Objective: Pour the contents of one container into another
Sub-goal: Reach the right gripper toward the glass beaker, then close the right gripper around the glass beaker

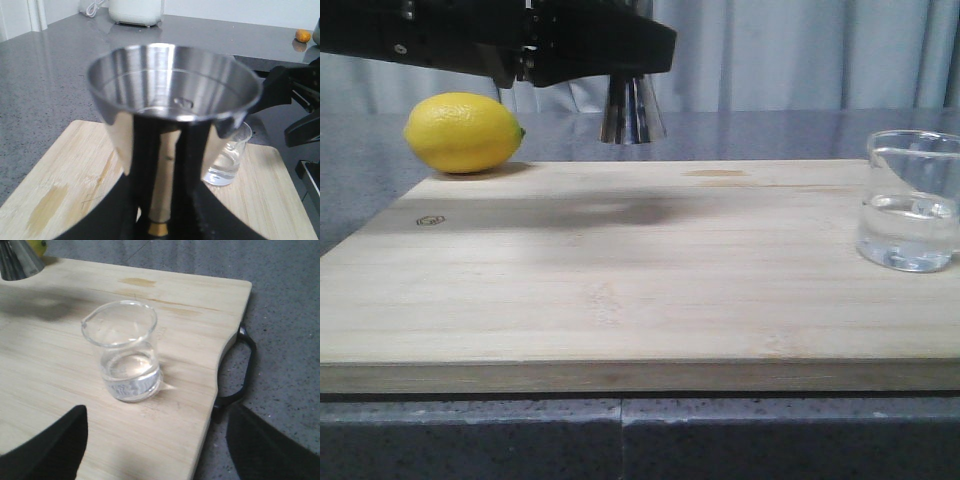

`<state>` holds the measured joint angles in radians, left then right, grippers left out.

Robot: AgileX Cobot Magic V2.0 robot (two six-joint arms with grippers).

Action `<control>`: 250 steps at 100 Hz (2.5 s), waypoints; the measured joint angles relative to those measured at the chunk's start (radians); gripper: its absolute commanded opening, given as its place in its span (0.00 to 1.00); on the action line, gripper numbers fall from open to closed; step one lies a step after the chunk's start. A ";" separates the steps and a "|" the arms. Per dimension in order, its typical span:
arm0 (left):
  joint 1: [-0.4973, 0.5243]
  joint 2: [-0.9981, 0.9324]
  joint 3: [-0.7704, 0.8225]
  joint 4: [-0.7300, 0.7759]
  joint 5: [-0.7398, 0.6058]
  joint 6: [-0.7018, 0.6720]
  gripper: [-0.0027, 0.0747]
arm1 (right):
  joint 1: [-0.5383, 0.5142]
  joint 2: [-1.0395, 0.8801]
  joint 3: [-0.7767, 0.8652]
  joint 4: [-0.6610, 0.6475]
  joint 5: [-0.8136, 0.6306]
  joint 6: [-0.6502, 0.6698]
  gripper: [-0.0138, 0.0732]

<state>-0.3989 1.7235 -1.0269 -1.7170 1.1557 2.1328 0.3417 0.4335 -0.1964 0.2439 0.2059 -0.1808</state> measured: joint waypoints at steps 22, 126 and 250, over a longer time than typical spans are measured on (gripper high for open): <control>0.000 0.000 0.000 0.005 0.000 0.000 0.01 | 0.000 0.177 0.000 0.002 -0.152 0.000 0.73; 0.000 0.000 0.000 0.012 0.000 0.000 0.01 | 0.168 0.581 0.012 -0.073 -0.682 -0.002 0.68; 0.000 0.000 0.000 0.013 0.000 -0.002 0.01 | 0.168 0.821 0.126 -0.157 -1.151 0.099 0.68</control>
<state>-0.3989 1.7235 -1.0269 -1.7038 1.1557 2.1306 0.5097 1.2546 -0.0699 0.0865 -0.9456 -0.0819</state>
